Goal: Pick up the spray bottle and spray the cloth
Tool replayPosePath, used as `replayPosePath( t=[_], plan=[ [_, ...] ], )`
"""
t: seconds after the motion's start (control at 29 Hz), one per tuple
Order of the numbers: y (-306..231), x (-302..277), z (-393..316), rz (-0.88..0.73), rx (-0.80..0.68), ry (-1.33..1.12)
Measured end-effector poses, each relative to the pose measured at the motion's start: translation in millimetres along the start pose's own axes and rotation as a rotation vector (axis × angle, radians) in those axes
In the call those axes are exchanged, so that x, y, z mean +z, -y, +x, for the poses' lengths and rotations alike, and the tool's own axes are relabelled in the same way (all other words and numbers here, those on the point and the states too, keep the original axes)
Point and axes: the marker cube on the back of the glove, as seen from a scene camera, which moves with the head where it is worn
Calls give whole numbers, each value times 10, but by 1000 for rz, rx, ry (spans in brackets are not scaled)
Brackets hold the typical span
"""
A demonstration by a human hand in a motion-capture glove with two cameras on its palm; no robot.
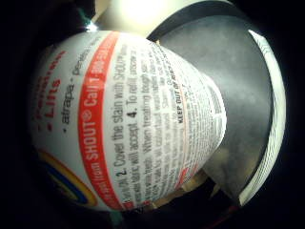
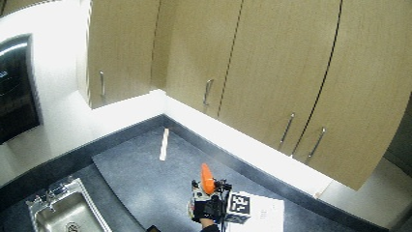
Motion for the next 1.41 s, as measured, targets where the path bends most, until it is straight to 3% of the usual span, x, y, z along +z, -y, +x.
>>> replayPosePath(
  t=[0.48,0.93,1.41],
  plan=[
    [24,-481,998,133,125,-112],
    [-38,-501,1176,121,118,-134],
    [-110,-389,1206,5,169,-185]
  ],
)
